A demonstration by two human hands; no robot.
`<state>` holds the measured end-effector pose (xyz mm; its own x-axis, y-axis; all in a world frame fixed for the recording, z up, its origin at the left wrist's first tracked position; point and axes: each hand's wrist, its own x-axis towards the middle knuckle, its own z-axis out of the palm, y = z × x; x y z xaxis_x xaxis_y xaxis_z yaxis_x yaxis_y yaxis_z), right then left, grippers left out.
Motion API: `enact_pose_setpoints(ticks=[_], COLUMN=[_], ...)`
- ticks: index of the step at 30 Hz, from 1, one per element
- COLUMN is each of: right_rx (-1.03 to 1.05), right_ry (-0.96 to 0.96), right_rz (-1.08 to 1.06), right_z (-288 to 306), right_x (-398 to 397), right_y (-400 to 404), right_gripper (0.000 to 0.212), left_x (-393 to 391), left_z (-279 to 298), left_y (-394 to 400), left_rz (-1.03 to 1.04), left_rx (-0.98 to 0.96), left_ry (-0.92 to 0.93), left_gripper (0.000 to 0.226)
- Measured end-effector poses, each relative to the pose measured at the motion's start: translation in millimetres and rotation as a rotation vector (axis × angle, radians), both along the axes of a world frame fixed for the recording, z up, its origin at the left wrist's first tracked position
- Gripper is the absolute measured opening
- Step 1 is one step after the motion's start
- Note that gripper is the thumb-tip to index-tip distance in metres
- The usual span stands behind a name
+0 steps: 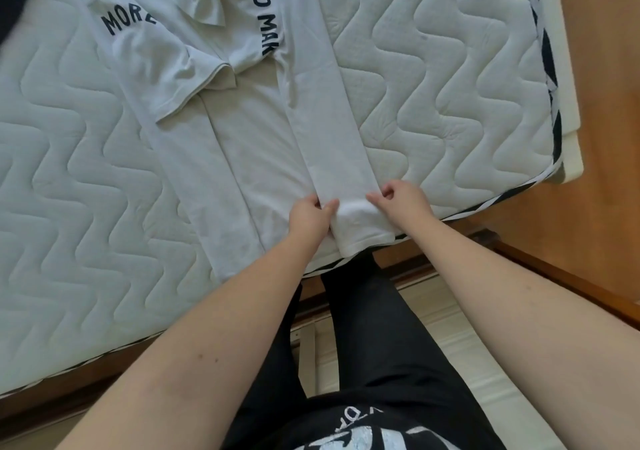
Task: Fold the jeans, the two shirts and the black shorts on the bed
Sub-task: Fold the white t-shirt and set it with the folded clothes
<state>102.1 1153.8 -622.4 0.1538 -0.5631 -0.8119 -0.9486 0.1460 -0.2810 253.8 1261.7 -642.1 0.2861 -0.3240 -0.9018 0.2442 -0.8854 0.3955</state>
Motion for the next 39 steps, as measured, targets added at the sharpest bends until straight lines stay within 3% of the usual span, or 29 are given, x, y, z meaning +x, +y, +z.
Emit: enact_pose_setpoints(ticks=[4, 8, 13, 15, 19, 21, 23, 25, 30, 34, 39], right_rx=[0.022, 0.065, 0.079, 0.077, 0.011, 0.046, 0.089, 0.078, -0.166, -0.333, -0.492], right_ry=[-0.029, 0.022, 0.028, 0.063, 0.209, 0.361, 0.486, 0.473, 0.191, -0.148, -0.313], right_rz=[-0.129, 0.039, 0.097, 0.162, 0.260, 0.352, 0.407, 0.357, 0.312, 0.171, 0.345], right_z=[1, 3, 5, 6, 13, 16, 17, 17, 13, 10, 7], right_x=[-12, -14, -18, -18, -7, 0, 8, 21, 92, 154, 206], right_y=[15, 20, 21, 20, 12, 6, -3, -15, -50, -84, -108], right_gripper=[0.029, 0.028, 0.025, 0.027, 0.029, 0.032, 0.036, 0.040, 0.034, 0.024, 0.044], left_x=[-4, -9, -15, -16, -11, -3, 9, 28, 93, 145, 201], left_z=[5, 3, 6, 6, 11, 16, 20, 22, 25, 32, 39], left_y=[7, 17, 26, 24, 10, 3, -5, -11, -50, -84, -124], left_rz=[-0.071, -0.301, -0.395, -0.537, -0.951, -1.021, -0.962, -0.801, -0.471, -0.260, -0.089], left_rx=[-0.004, 0.086, 0.165, 0.180, 0.248, 0.290, 0.267, 0.163, -0.088, -0.198, -0.353], left_ry=[0.048, 0.113, 0.156, 0.125, -0.016, 0.071, 0.140, 0.075, -0.168, -0.349, -0.645], left_gripper=[0.035, 0.033, 0.021, 0.017, 0.041, 0.044, 0.039, 0.027, 0.016, 0.011, 0.013])
